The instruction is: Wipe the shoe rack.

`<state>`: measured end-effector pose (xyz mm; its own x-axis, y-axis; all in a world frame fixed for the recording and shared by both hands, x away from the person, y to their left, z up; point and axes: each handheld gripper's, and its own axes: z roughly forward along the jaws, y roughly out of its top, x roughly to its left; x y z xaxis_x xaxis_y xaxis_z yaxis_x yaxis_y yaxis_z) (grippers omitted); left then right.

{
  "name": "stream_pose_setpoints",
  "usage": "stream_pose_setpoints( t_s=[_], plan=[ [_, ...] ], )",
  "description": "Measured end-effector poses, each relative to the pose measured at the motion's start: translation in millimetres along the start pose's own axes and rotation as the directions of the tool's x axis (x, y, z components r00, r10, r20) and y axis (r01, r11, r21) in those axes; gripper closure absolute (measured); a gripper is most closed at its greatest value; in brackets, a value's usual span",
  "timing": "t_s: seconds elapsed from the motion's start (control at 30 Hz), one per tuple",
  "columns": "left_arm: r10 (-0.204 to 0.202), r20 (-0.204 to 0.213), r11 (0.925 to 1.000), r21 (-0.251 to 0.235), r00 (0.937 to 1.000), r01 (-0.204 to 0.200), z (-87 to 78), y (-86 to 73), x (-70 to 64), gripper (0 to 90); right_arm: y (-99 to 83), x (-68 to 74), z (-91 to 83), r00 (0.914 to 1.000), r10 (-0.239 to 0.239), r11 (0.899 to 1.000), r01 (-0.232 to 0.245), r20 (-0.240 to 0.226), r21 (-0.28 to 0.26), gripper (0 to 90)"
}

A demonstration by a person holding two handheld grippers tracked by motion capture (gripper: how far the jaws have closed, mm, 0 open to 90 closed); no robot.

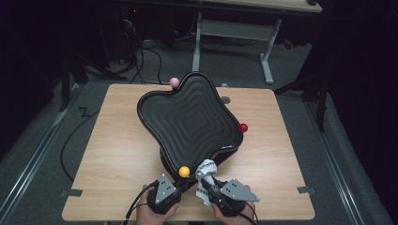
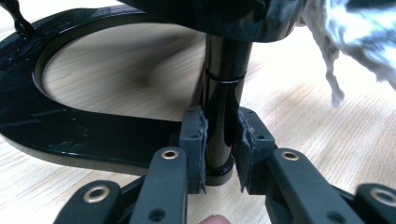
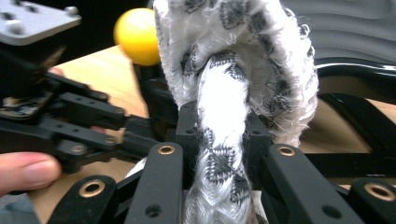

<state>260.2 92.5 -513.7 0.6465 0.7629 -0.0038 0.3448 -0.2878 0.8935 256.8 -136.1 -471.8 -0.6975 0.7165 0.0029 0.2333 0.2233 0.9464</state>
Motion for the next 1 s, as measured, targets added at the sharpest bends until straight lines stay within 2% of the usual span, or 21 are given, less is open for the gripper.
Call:
stream_pose_setpoints(
  t_s=[0.07,0.17,0.27,0.37,0.43,0.6,0.7,0.73,0.87,1.0],
  plan=[
    [0.000,0.001,1.0000,-0.004,1.0000,0.000,0.8,0.1,-0.4,74.6,-0.3,5.2,0.8,0.9997,-0.022,1.000,0.022,-0.009,0.006,74.6],
    [0.004,0.002,1.0000,-0.003,1.0000,-0.004,1.4,0.3,-0.8,74.6,-0.8,13.5,3.8,0.9975,-0.054,0.998,0.055,-0.046,0.015,74.6],
    [0.004,0.004,1.0000,-0.002,1.0000,-0.004,1.2,0.5,-0.5,74.7,-1.5,16.6,5.2,0.9964,-0.073,0.997,0.073,-0.044,0.015,74.6],
    [0.007,0.005,1.0000,0.000,1.0000,-0.007,1.1,0.7,-0.3,74.6,-0.5,12.1,3.2,0.9972,-0.067,0.998,0.068,-0.033,0.010,74.6],
    [0.008,0.006,1.0000,0.001,1.0000,-0.008,0.8,0.6,0.0,74.7,1.3,5.4,0.3,0.9987,-0.051,0.999,0.051,-0.009,0.000,74.6],
    [0.010,0.007,1.0000,0.002,0.9999,-0.010,0.6,0.4,-0.1,74.7,3.8,-22.4,-2.2,0.9981,0.033,0.999,-0.032,0.052,-0.014,74.5],
    [0.010,0.010,0.9999,0.002,0.9999,-0.010,1.0,0.5,-0.5,74.6,2.4,-30.3,-1.2,0.9965,0.060,0.998,-0.059,0.058,-0.012,74.5],
    [0.009,0.010,1.0000,0.002,0.9999,-0.009,1.1,0.6,-0.7,74.6,2.1,-29.1,-1.4,0.9969,0.057,0.998,-0.057,0.054,-0.010,74.5],
    [0.007,0.010,1.0000,0.001,0.9999,-0.007,1.3,0.7,-0.8,74.7,2.5,-9.9,-1.3,0.9997,0.002,1.000,-0.002,0.024,-0.011,74.4],
    [0.008,0.009,1.0000,0.001,0.9999,-0.008,1.3,0.6,-1.1,74.6,3.4,4.3,0.0,0.9997,-0.020,1.000,0.020,-0.015,-0.010,74.4]
  ],
)
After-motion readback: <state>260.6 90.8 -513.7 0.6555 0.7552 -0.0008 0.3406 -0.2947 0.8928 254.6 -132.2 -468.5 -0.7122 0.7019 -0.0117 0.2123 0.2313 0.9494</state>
